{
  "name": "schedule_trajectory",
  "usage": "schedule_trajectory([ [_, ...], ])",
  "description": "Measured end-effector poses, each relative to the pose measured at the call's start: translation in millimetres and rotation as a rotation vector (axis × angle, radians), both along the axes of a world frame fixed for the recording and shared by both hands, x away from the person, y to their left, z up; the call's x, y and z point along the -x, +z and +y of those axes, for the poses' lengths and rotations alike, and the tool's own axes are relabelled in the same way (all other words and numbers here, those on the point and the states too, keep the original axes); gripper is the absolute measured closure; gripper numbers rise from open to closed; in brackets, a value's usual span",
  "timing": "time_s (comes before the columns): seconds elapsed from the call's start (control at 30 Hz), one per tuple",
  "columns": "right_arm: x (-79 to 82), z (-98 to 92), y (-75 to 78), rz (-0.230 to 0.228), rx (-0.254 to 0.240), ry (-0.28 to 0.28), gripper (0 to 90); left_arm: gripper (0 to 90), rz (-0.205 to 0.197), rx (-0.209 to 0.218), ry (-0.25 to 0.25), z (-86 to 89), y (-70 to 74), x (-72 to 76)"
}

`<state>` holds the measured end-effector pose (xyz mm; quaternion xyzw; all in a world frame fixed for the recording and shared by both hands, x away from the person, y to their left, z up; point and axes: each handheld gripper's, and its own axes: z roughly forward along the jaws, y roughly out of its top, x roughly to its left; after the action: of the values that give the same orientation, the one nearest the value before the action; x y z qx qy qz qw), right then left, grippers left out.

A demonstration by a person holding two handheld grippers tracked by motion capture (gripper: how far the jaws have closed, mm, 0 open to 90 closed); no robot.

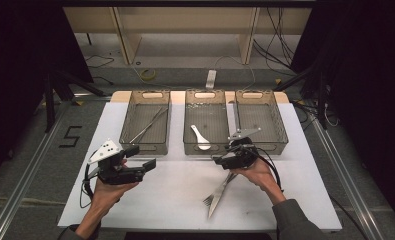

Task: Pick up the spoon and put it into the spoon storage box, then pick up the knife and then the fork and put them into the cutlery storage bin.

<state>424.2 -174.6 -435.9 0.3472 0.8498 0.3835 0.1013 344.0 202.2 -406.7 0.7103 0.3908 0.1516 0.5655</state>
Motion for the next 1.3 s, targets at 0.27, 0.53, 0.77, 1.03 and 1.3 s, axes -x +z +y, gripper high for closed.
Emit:
schedule_trajectory([
  [0.27, 4.7, -5.3, -5.5, 0.024, 0.016, 0.006, 48.7, 15.4, 0.001, -0.001, -0.001, -0.4, -0.1, -0.1],
  [0.53, 4.5, -8.4, -11.2, 0.042, 0.057, -0.005, 68.0, 15.4, -0.001, -0.006, -0.004, -0.5, 0.2, 0.7],
  [0.77, 2.5, -7.2, -18.5, 0.061, 0.107, 0.015, 81.3, 15.4, 0.003, -0.011, -0.002, -0.1, -0.5, 0.0],
  [1.03, -0.1, -5.7, -26.7, 0.074, 0.167, 0.040, 90.0, 15.5, 0.000, -0.019, -0.008, -1.3, -0.5, 0.8],
  [1.3, -2.7, -4.9, -32.3, 0.097, 0.207, 0.042, 90.0, 15.6, -0.001, -0.021, -0.014, -1.2, -0.7, 1.4],
])
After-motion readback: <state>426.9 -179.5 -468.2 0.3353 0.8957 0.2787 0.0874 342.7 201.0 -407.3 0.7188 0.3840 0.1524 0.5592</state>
